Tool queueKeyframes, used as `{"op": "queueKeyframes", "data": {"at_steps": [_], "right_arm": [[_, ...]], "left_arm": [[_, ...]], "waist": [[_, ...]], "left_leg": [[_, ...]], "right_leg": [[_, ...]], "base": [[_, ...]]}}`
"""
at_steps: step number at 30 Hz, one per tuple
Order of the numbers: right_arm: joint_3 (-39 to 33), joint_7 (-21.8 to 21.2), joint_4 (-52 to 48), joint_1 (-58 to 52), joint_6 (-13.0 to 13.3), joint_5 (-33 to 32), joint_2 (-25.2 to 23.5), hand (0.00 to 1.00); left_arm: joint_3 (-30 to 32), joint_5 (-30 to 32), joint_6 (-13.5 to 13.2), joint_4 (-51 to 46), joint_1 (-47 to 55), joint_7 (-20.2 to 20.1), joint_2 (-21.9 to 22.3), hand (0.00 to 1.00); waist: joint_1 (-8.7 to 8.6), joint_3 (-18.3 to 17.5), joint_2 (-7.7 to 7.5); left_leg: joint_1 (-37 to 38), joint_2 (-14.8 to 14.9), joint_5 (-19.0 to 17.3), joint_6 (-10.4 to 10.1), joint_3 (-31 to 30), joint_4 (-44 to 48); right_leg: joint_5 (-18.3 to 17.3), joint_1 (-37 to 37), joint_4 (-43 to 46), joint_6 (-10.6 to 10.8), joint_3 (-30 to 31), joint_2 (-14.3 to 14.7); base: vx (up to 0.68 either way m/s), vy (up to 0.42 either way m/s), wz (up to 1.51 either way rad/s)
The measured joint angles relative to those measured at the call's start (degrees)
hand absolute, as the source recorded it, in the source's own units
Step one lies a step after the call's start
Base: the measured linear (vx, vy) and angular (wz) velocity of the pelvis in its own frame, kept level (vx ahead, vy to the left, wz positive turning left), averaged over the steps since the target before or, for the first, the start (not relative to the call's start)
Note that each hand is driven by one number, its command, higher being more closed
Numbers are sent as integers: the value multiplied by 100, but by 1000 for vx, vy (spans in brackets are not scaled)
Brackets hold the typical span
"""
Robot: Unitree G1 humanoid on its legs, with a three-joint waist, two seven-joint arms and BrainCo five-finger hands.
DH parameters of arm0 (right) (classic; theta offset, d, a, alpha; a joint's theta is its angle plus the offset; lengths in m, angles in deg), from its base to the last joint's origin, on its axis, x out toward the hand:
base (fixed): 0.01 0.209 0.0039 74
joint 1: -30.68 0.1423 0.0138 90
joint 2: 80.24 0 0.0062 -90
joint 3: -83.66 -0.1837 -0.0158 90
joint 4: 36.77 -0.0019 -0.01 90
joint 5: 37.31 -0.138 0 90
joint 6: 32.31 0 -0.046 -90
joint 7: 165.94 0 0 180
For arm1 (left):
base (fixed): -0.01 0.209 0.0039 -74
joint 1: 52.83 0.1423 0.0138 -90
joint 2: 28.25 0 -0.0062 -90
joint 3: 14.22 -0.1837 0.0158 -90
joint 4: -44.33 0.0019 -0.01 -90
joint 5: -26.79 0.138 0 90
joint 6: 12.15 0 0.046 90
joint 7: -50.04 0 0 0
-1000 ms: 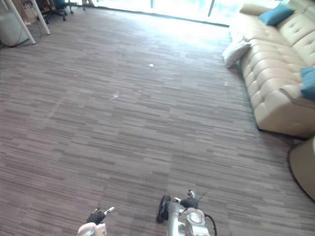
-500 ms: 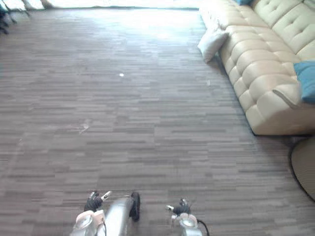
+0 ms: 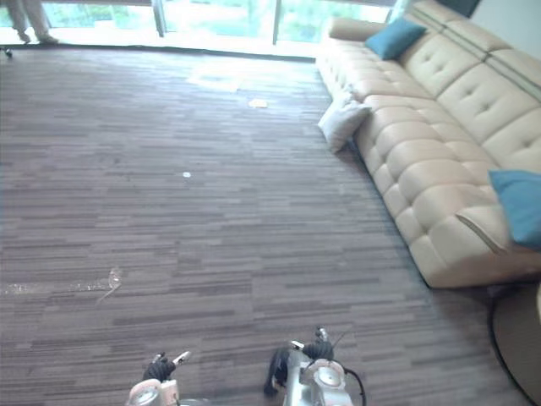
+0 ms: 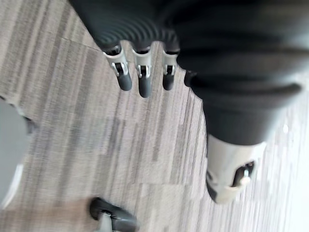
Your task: Pick up cushions and gather them together orderly.
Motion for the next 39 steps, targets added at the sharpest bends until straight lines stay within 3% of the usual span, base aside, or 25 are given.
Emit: {"op": "queueKeyframes", "data": {"at_steps": [2,3,4,5,6,7,8,11,13,14,15,16,18,20,22,24,25,27,28,32,34,35,37,38,39], "right_arm": [[-60,-44,-13,77,-11,7,70,0],[-132,-58,-17,84,-14,5,100,0],[-109,-65,12,82,-35,-3,195,0],[16,-74,68,82,-106,-9,227,0],[17,-67,93,63,-131,-43,205,0],[6,-62,134,52,-156,-106,144,0],[0,-60,295,67,-176,-115,73,0],[4,-45,594,175,-213,-118,14,0],[4,-25,638,192,-208,-113,37,0],[23,-22,753,219,-212,-110,34,0],[116,-1,897,265,-241,-107,-16,0],[225,-8,952,324,-241,-104,-71,0],[243,12,923,347,-235,-101,-171,0],[255,38,895,322,-211,-90,-210,0],[223,41,863,240,-159,-53,-167,0],[232,28,669,-6,-165,31,-165,0],[234,16,513,-52,-125,44,-158,0],[195,8,274,-69,-42,41,-149,0],[100,-13,233,-58,-12,28,-129,0],[-36,-39,185,10,-16,12,-36,0],[-43,-60,161,5,-29,20,3,0],[-65,-79,68,10,-35,20,30,0],[-186,-89,72,121,-63,21,69,0],[-197,-90,80,137,-87,14,79,0],[-142,-90,71,141,-105,9,94,0]], "left_arm": [[10,72,-1,50,17,-61,155,0],[57,96,3,42,-35,-86,201,0],[137,92,19,35,-70,-89,245,0],[306,94,18,15,-14,-82,321,0],[334,95,5,-13,-4,-82,329,0],[327,95,4,-106,13,-103,308,0],[321,89,-14,-210,19,-100,225,0],[320,44,-57,-481,34,-104,96,0],[337,-34,-126,-683,35,-123,142,0],[397,-78,-166,-734,89,-135,189,0],[519,-145,-180,-750,70,-144,177,0],[526,-135,-178,-746,66,-126,124,0],[620,-159,-158,-754,45,-130,125,0],[569,-158,-134,-730,44,-79,122,0],[523,-157,-97,-650,32,-63,116,0],[501,-134,-11,-467,20,-49,126,0],[486,-129,-4,-377,28,-48,118,0],[370,-121,6,-174,-77,-52,26,0],[277,-117,21,-68,-117,-56,-25,0],[101,-16,76,-77,-39,-59,-43,0],[17,-13,78,-66,58,-70,-22,0],[10,-4,78,-43,87,-80,92,0],[34,20,73,-10,73,-89,189,0],[86,98,78,-4,9,-98,221,0],[147,104,83,-11,3,-99,247,0]], "waist": [[14,-99,265],[9,-78,349],[-14,-49,445],[48,-9,495],[46,2,559],[66,31,538],[124,91,417],[226,89,215],[419,94,218],[491,66,291],[596,15,120],[556,-27,9],[640,-34,-38],[678,-65,-183],[643,0,-209],[517,-20,-130],[401,-64,-108],[246,-44,-130],[211,-40,-141],[75,-40,-150],[-1,-82,-112],[-11,-150,46],[-3,-162,332],[-8,-145,388],[-7,-89,469]], "left_leg": [[-326,253,232,-301,-384,938],[-638,265,667,-376,-502,1741],[-1055,265,1538,-482,-544,2708],[-1459,395,2855,-831,-400,3601],[-1790,600,2567,-704,-143,4330],[-2181,763,1960,-445,130,5012],[-2607,794,1451,-347,301,5316],[-3889,603,684,-119,705,4493],[-4446,383,949,-275,834,2331],[-4546,413,1783,-361,807,1421],[-4456,310,1868,-113,1014,1593],[-4479,286,1688,-91,1101,1663],[-4392,383,1378,184,1266,1922],[-3857,131,1115,422,1366,1807],[-2976,-147,738,190,1307,1313],[-2128,-301,575,161,1268,876],[-1710,-332,540,162,1195,535],[-1105,-326,455,155,967,139],[-830,-320,430,134,864,-13],[11,-264,214,-97,388,-497],[332,-193,153,-83,-21,-405],[332,4,167,-93,-245,-169],[121,284,336,-313,-410,604],[-409,329,778,-473,-477,1790],[-1019,403,1686,-792,-545,3105]], "right_leg": [[-660,-46,724,108,-203,15],[-930,96,896,125,-264,7],[-1135,406,776,166,-271,76],[-1268,925,369,152,-153,203],[-1339,1338,68,156,-62,329],[-1457,1783,-216,100,16,391],[-1584,2320,-545,111,122,356],[-1716,3247,-1165,276,331,126],[-1983,3611,-1438,575,642,-112],[-2172,3846,-1592,708,831,-109],[-2176,4036,-1697,680,1126,-313],[-1914,4030,-1750,556,1281,-368],[-1203,3956,-1590,672,1594,-388],[-651,3679,-483,1268,1844,-584],[-220,2827,1967,1871,2046,-659],[-685,2000,3475,1606,1677,-627],[-1053,1544,3681,1278,1240,-598],[-1545,830,3163,912,422,-559],[-1585,570,2575,857,116,-538],[-747,177,-285,418,-496,-296],[-88,146,-118,151,-262,-215],[-242,58,417,60,-350,-194],[-850,46,967,-14,-485,-33],[-1114,175,1007,-32,-452,96],[-1228,510,745,-42,-372,275]], "base": [[869,-220,37],[769,-192,14],[905,-174,-14],[750,-87,-28],[766,-51,-35],[607,-7,-27],[731,-18,-25],[731,44,-44],[823,220,-92],[724,304,-94],[737,301,-75],[765,315,-56],[654,316,-37],[639,340,-21],[541,258,-1],[547,177,14],[468,110,32],[549,61,62],[560,5,75],[692,-113,85],[770,-242,79],[916,-314,45],[772,-267,-1],[763,-249,-35],[737,-212,-41]]}}
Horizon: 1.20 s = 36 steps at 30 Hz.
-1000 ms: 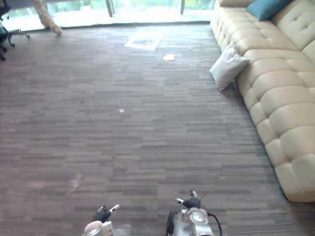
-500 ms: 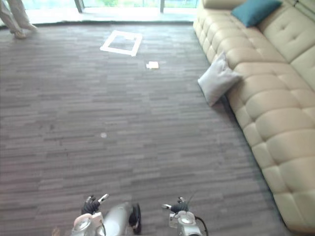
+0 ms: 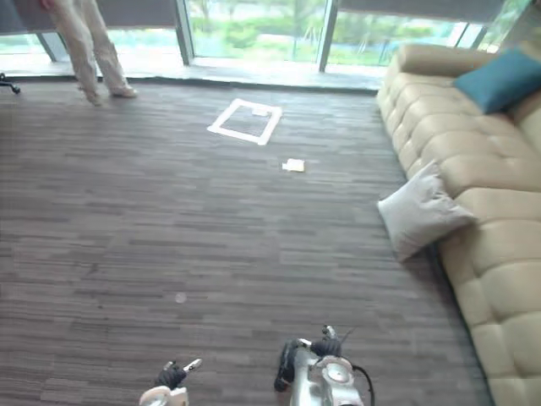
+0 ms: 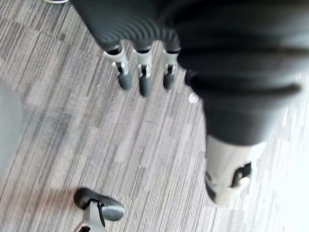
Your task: Pick up cushions and gather them together orderly.
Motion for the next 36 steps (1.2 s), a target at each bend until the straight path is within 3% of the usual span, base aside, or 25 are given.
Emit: {"op": "queueKeyframes", "data": {"at_steps": [1,2,3,4,6,7,8,9,10,11,13,16,18,19,20,22,25,28,29,31,32,33,34,35,36], "right_arm": [[31,3,35,23,-40,-1,16,0],[36,15,135,23,-74,-15,-36,0],[35,20,221,24,-83,-20,-80,0],[38,27,363,20,-104,-68,-157,0],[147,46,436,28,-125,-126,-188,0],[146,56,442,25,-129,-126,-181,0],[138,80,497,15,-126,-125,-165,0],[138,89,523,9,-127,-125,-158,0],[159,115,535,-43,-132,-125,-137,0],[227,140,593,-86,-136,-122,-126,0],[442,158,662,-22,-157,-113,-269,0],[545,171,621,-31,-153,-107,-297,0],[648,156,624,-52,-127,-97,-266,0],[651,152,620,-82,-121,-95,-265,0],[644,150,503,-178,-95,-74,-257,0],[639,128,283,-244,-40,6,-258,0],[539,114,225,-243,-15,23,-256,0],[398,80,216,-144,-12,26,-258,0],[350,53,220,-140,-10,27,-255,0],[352,30,214,-186,-10,40,-258,0],[337,10,191,-154,-12,59,-126,0],[323,9,178,-158,-3,59,-123,0],[228,3,177,-151,-6,56,-135,0],[209,1,181,-157,-9,53,-138,0],[209,0,178,-176,-18,49,-137,0]], "left_arm": [[61,1,-5,-17,-9,-4,15,0],[200,-5,-16,-116,-8,-10,20,0],[226,1,-16,-188,-6,-3,-14,0],[185,0,-27,-301,5,2,-149,0],[202,-7,-54,-476,21,3,-210,0],[203,-13,-106,-572,16,2,-167,0],[203,-13,-139,-638,10,5,-150,0],[204,-14,-146,-644,0,6,-132,0],[216,-25,-150,-649,-3,11,-59,0],[247,-24,-167,-654,5,16,11,0],[266,-15,-148,-626,-12,10,-151,0],[315,-10,-126,-615,-23,22,-169,0],[300,-4,-95,-481,-32,47,-194,0],[297,-2,-79,-432,-33,48,-208,0],[291,-2,-70,-324,-33,52,-216,0],[236,-3,-6,-202,-90,54,-249,0],[127,1,6,-53,-58,51,-324,0],[-54,32,1,-34,5,30,-374,0],[-108,46,-3,-36,14,24,-384,0],[-147,112,-6,-51,37,2,-424,0],[-150,121,-5,-3,7,-9,-301,0],[-150,139,-11,-4,35,-32,-276,0],[-142,172,-11,-71,23,-72,-211,0],[-103,229,-7,-99,19,-95,-212,0],[2,232,-3,-144,29,-109,-186,0]], "waist": [[18,62,17],[42,142,54],[77,193,-25],[129,251,-203],[165,206,-357],[196,225,-378],[256,236,-396],[284,240,-380],[353,227,-281],[427,188,-269],[390,73,-560],[461,10,-690],[469,25,-686],[442,28,-678],[388,15,-649],[332,51,-611],[233,60,-620],[84,57,-610],[84,55,-614],[72,36,-713],[94,49,-515],[77,28,-469],[61,14,-455],[59,1,-445],[55,-3,-383]], "left_leg": [[-388,138,328,-173,70,821],[-887,385,-4,59,405,1833],[-1117,463,-225,177,582,2195],[-1552,458,-524,289,835,2341],[-2408,399,-873,429,1066,1935],[-2847,297,-1027,490,1170,1138],[-3066,102,-943,497,1170,-264],[-3105,27,-815,479,1116,-781],[-3207,-59,-183,411,1017,-1811],[-3135,-57,465,377,987,-1882],[-3061,-284,49,643,1233,-1816],[-2808,-277,-346,882,1608,-1657],[-2037,-290,-660,889,1943,-1827],[-1789,-310,-673,879,2000,-1920],[-1393,-328,-692,847,2065,-2171],[-763,-320,-779,778,2202,-2697],[-226,-222,-779,753,2536,-3025],[162,-217,-886,492,2866,-3383],[274,-237,-898,396,2895,-3373],[491,-347,-995,214,2804,-3373],[658,-160,-1057,99,2751,-3361],[651,-98,-1039,67,2697,-3304],[519,56,-1042,42,2537,-2788],[303,221,-1043,41,2398,-2197],[-290,611,-920,78,2044,-793]], "right_leg": [[-28,319,-262,-18,60,159],[-73,921,-667,-82,188,371],[-104,1268,-878,-103,263,415],[-107,1835,-1288,-100,423,408],[-140,2447,-1847,-41,617,342],[-162,2727,-2032,45,748,270],[-286,2924,-2091,246,892,113],[-365,3016,-2108,327,970,63],[-600,3176,-2115,509,1156,10],[-771,3287,-2090,591,1363,-19],[-608,3255,-2024,436,1681,-317],[-280,2924,-1171,718,2165,-482],[93,2195,962,1319,2319,-618],[102,1969,1572,1426,2213,-660],[19,1578,2245,1331,1835,-762],[-210,1060,2421,1027,942,-993],[-421,787,1226,808,-178,-1115],[164,551,-499,534,-846,-1001],[600,535,-996,424,-968,-921],[1152,623,-1174,-23,-1011,-902],[894,638,-900,-57,-1030,-777],[764,630,-841,-26,-1031,-733],[408,651,-778,-28,-1013,-607],[303,718,-849,37,-964,-480],[222,925,-1058,-9,-895,-226]], "base": [[728,-136,-46],[581,-65,-41],[715,-81,-43],[650,-87,-38],[615,-43,-47],[635,70,-73],[757,152,-74],[617,180,-76],[715,309,-73],[596,299,-76],[587,281,-52],[535,275,-52],[496,226,-80],[381,132,-68],[364,117,-50],[305,83,-43],[320,7,-34],[335,-73,-31],[354,-136,-29],[362,-179,-25],[335,-158,-28],[398,-235,-36],[446,-307,-22],[503,-375,-33],[345,-247,-50]]}}
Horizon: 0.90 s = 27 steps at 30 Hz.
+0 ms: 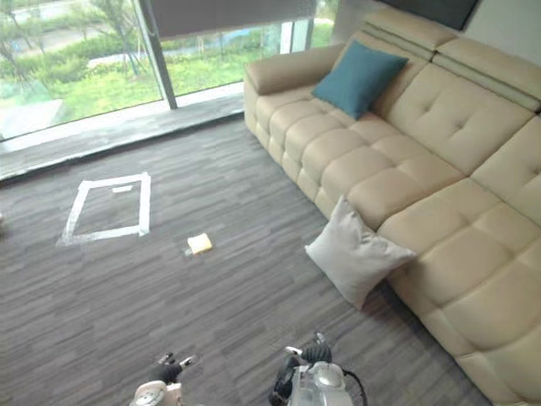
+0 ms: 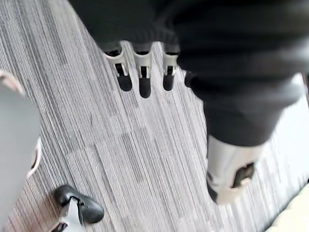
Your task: Pick up cushions and gather them together orderly.
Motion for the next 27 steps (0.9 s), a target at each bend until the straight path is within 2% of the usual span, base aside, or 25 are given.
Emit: {"op": "queueKeyframes", "data": {"at_steps": [1,2,3,4,6,7,8,9,10,11,12,13,14,15,17,19,20,21,22,24,27], "right_arm": [[7,4,5,-6,-12,-15,5,0],[-4,24,5,5,-37,-47,8,0],[-1,32,11,21,-56,-53,3,0],[7,32,43,29,-86,-66,-24,0],[-7,58,92,-5,-102,-87,-18,0],[-11,77,89,-9,-111,-122,5,0],[-10,87,90,1,-111,-126,9,0],[17,114,123,-11,-122,-158,1,0],[50,123,140,-15,-124,-160,-5,0],[209,154,244,24,-129,-161,1,0],[277,172,252,21,-143,-164,-16,0],[293,173,254,4,-145,-165,-25,0],[370,176,265,-88,-153,-167,-83,0],[465,157,257,-127,-153,-168,-139,0],[474,155,241,-152,-155,-162,-170,0],[438,147,203,-145,-142,-159,-161,0],[406,139,148,-155,-114,-154,-121,0],[410,132,90,-170,-101,-153,-122,0],[404,110,55,-187,-81,-148,-121,0],[381,103,58,-197,-65,-135,-119,0],[303,84,32,-162,-48,-48,-118,0]], "left_arm": [[125,-13,-6,-67,8,9,57,0],[181,-17,-9,-106,7,9,74,0],[183,-19,-9,-159,4,7,56,0],[187,-29,-8,-240,4,7,23,0],[183,-44,-18,-364,25,16,-9,0],[182,-81,-29,-404,25,24,20,0],[187,-104,-32,-433,24,38,42,0],[199,-145,-75,-470,17,80,106,0],[194,-143,-93,-470,12,83,113,0],[200,-154,-122,-473,6,101,125,0],[198,-161,-124,-466,4,105,123,0],[200,-163,-124,-452,11,113,124,0],[206,-165,-122,-395,-4,122,39,0],[218,-168,-123,-359,0,120,-1,0],[307,-151,-116,-262,-39,130,-19,0],[296,-134,-100,-131,-52,128,-31,0],[271,-128,-82,-55,-63,128,-21,0],[242,-120,-78,-10,-76,128,-37,0],[196,-134,-72,51,-78,131,-75,0],[142,-130,-72,81,-76,131,-87,0],[64,-131,-73,97,-77,127,-112,0]], "waist": [[30,42,71],[68,79,130],[74,111,140],[89,153,31],[117,148,-116],[172,126,-97],[186,135,-90],[285,137,-60],[322,134,-58],[360,138,-66],[359,124,-69],[359,100,-75],[374,-27,-191],[379,-117,-285],[414,-133,-328],[412,-113,-292],[383,-79,-225],[352,-55,-177],[346,-50,-213],[332,-56,-215],[303,-57,-206]], "left_leg": [[-520,349,179,68,-337,1226],[-836,561,80,32,-484,1974],[-990,602,-1,-8,-546,2238],[-1338,527,-138,13,-659,2345],[-1738,241,-252,133,-784,1854],[-1995,-7,-328,170,-974,1277],[-2084,-123,-333,172,-1053,1026],[-2325,-521,-307,165,-1582,230],[-2364,-624,-268,158,-1763,-9],[-2402,-840,-76,143,-2195,-610],[-2428,-890,319,108,-2280,-856],[-2365,-888,553,101,-2237,-908],[-2245,-897,690,268,-1850,-920],[-2241,-897,512,348,-1629,-867],[-1990,-872,303,524,-1122,-840],[-1464,-881,200,643,-797,-1060],[-1092,-874,53,661,-762,-1210],[-934,-875,-22,666,-736,-1256],[-601,-875,-54,690,-594,-1446],[-250,-836,-52,687,-500,-1770],[-40,-761,-54,578,-352,-2087]], "right_leg": [[-60,216,-178,-58,114,294],[-152,404,-240,-132,262,497],[-257,528,-249,-223,353,567],[-384,755,-250,-204,528,605],[-473,964,-326,-72,821,605],[-522,1066,-367,-4,1044,602],[-534,1102,-373,8,1165,602],[-602,1197,-375,29,1508,572],[-621,1223,-374,60,1619,563],[-728,1331,-373,151,1899,535],[-831,1428,-364,277,2111,521],[-876,1446,-335,341,2212,513],[-956,1441,-311,473,2617,404],[-919,1391,-318,536,2825,329],[-905,1256,102,572,3074,183],[-723,914,1167,854,2972,41],[-671,645,1987,921,2717,-59],[-697,538,2340,938,2500,-163],[-788,411,2677,895,2117,-388],[-872,280,2518,847,1567,-609],[-744,-77,1329,794,1069,-701]], "base": [[351,-164,-77],[284,-87,-81],[337,-82,-87],[334,-80,-84],[388,-58,-85],[321,23,-72],[348,102,-117],[284,125,-99],[382,201,-129],[396,242,-100],[506,319,-99],[516,335,-103],[438,293,-109],[424,294,-123],[402,304,-117],[276,236,-108],[178,141,-67],[207,133,-54],[191,95,-33],[174,65,-26],[150,-9,-22]]}}
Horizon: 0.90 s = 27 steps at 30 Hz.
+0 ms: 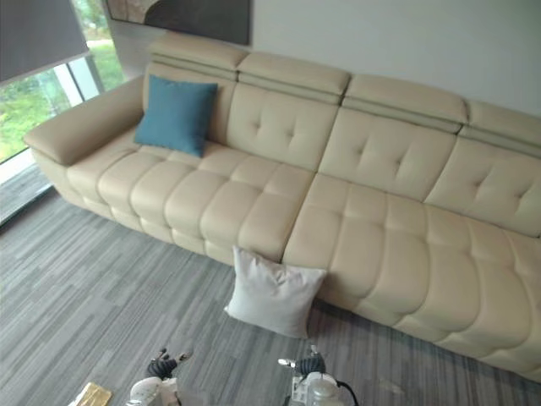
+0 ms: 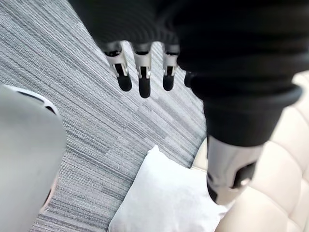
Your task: Pick up cushions and gather them together orderly.
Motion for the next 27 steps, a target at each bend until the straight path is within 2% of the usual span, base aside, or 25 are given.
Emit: {"op": "queueKeyframes", "data": {"at_steps": [2,4,5,7,9,11,12,13,14,15,17,18,19,20,22,24,25,26,27], "right_arm": [[-82,-26,1,24,-3,5,0,0],[-119,-27,9,0,-4,-1,4,0],[-153,-27,34,32,-5,-1,123,0],[-167,-24,40,48,-7,-5,131,0],[-282,-21,53,57,-9,-17,121,0],[-325,-12,55,63,-32,-64,127,0],[-355,38,118,62,-41,-120,137,0],[-376,84,198,91,-41,-131,144,0],[-382,95,201,89,-46,-143,144,0],[-388,108,204,86,-66,-237,139,0],[-399,134,204,85,-74,-238,121,0],[-399,142,204,84,-75,-239,123,0],[-391,160,229,94,-89,-238,125,0],[-372,165,219,57,-99,-238,66,0],[-361,167,225,30,-105,-239,-8,0],[-374,188,226,-10,-107,-239,-7,0],[-375,193,225,-38,-104,-240,-7,0],[-375,194,230,-59,-106,-240,-7,0],[-378,195,231,-68,-106,-240,-7,0]], "left_arm": [[-47,11,-1,3,13,-6,-18,0],[-48,30,-7,14,40,-15,-54,0],[-119,60,-5,104,-5,-15,59,0],[-162,134,-7,94,0,-21,124,0],[-131,167,-4,57,-13,-40,109,0],[-81,174,-8,-34,-11,-52,122,0],[-92,183,-9,-76,0,-55,134,0],[-93,221,-9,-95,15,-55,134,0],[-96,224,-7,-120,11,-55,134,0],[-101,221,-8,-177,21,-53,143,0],[-107,222,-9,-193,6,-39,142,0],[-109,221,-9,-191,-1,-36,142,0],[-110,197,-10,-174,-16,-10,139,0],[-110,217,-15,-176,-21,1,64,0],[-115,217,-13,-121,-48,-1,-18,0],[-117,221,-11,-26,-65,6,-55,0],[-120,224,-9,3,-68,8,-72,0],[-122,230,-9,66,-66,9,-89,0],[-123,230,-9,95,-66,9,-95,0]], "waist": [[-12,-6,-5],[-50,-49,-82],[-71,-86,91],[-99,-122,185],[-110,-120,191],[-104,-66,204],[-75,-54,219],[-69,-54,216],[-69,-54,213],[-56,-48,201],[-38,-39,186],[-36,-41,190],[-1,-39,222],[14,-76,46],[17,-105,-64],[15,-126,-94],[15,-176,-162],[15,-190,-123],[15,-220,-148]], "left_leg": [[100,31,-74,-181,75,-39],[208,-16,-164,-329,18,-60],[281,172,-174,-422,-125,-56],[193,327,-163,-441,-310,161],[-296,521,-160,-441,-627,1197],[-873,762,58,-440,-926,2578],[-1129,895,-9,-482,-969,3174],[-1294,912,-112,-604,-897,3283],[-1373,891,-164,-632,-858,3235],[-1548,741,-289,-616,-889,2792],[-1713,478,-242,-590,-1035,1911],[-1712,394,-162,-553,-1132,1651],[-1642,242,287,-546,-1317,1206],[-1499,130,324,-488,-1197,990],[-1397,52,304,-421,-1070,900],[-1270,-37,278,-376,-952,794],[-1143,-97,288,-358,-863,664],[-1044,-133,300,-338,-782,543],[-1000,-149,311,-319,-749,507]], "right_leg": [[547,-67,-1018,-135,80,202],[1141,-8,-1335,-234,313,291],[980,81,-1213,-273,183,413],[692,97,-1139,-311,29,502],[509,237,-1160,-384,-101,596],[380,534,-1265,-469,-188,750],[333,796,-1385,-536,-187,826],[325,990,-1501,-547,-156,843],[326,1036,-1538,-547,-134,841],[326,1140,-1622,-546,-39,803],[328,1187,-1664,-484,79,725],[318,1183,-1663,-400,106,710],[304,1172,-1673,-251,281,729],[332,1202,-1762,-182,427,661],[413,1324,-1969,-51,488,572],[465,1423,-2124,21,571,505],[509,1483,-2213,76,636,452],[545,1535,-2317,88,699,429],[556,1547,-2343,93,726,418]], "base": [[251,-112,-21],[334,-199,6],[320,-216,17],[320,-258,28],[257,-250,33],[249,-176,12],[291,-106,-16],[247,-73,-21],[201,-11,-31],[144,21,-28],[167,90,-30],[138,160,-38],[113,156,-36],[113,145,-35],[148,158,-22],[116,132,-25],[101,102,-29],[116,115,-30],[95,63,-22]]}}
